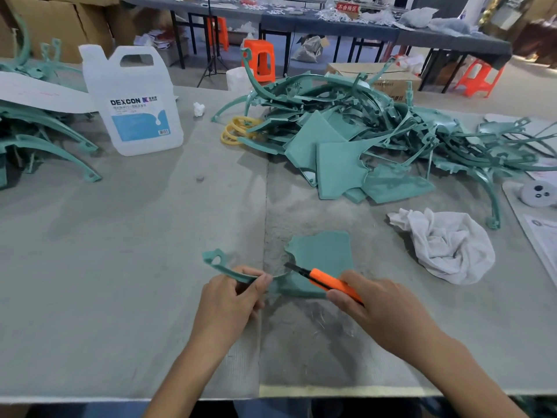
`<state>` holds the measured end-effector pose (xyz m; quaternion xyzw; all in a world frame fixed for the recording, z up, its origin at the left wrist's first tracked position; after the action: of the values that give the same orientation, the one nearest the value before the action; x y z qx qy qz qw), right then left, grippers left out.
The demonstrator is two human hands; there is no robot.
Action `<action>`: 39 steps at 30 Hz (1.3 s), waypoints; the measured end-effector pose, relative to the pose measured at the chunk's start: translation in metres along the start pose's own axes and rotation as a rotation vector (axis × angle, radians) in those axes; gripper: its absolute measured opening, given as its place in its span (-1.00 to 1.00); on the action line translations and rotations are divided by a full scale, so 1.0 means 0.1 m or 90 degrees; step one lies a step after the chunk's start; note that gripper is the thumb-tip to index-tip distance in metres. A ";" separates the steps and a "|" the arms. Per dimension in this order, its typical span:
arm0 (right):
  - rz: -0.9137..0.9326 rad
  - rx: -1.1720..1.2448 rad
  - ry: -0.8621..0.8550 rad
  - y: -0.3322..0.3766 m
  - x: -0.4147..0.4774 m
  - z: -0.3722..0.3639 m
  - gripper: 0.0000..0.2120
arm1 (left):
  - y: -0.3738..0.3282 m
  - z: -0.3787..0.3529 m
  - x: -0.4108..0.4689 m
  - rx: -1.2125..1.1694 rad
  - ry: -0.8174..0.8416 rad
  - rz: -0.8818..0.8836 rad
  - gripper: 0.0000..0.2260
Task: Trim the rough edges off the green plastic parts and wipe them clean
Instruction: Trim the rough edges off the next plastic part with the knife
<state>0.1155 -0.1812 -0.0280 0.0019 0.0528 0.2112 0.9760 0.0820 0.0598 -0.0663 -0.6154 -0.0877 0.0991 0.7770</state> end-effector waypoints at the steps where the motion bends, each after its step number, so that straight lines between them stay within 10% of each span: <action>1: -0.006 -0.015 0.004 -0.01 -0.01 0.00 -0.59 | 0.02 0.00 0.00 -0.001 0.001 0.006 -0.92; 17: -0.010 -0.128 -0.039 -0.07 0.06 0.09 -0.63 | 0.07 -0.02 -0.02 -0.042 0.009 0.076 -0.93; 23: 0.045 0.207 -0.076 0.02 0.18 0.15 -0.66 | 0.07 0.21 0.13 -0.054 0.114 0.105 -0.95; 30: 0.083 0.197 -0.061 0.20 0.37 0.03 -0.67 | -0.20 0.86 -0.07 0.203 -0.258 -0.041 -0.60; 39: 0.133 0.166 -0.049 0.22 0.39 0.16 -0.79 | -0.20 0.22 -0.24 0.334 -0.240 -0.068 -0.43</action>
<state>0.1432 -0.1444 -0.0152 0.1420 0.0421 0.3026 0.9415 0.0538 0.0693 -0.0425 -0.3592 -0.2335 0.1893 0.8835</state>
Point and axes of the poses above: each hand's wrist, its own x-axis towards the middle knuckle, its own z-axis out of the back of the hand, y = z × x, the point moved 10 cm from there along x, towards the middle knuckle, and after that the axes turned 9 degrees about -x, right-handed, at the moved point
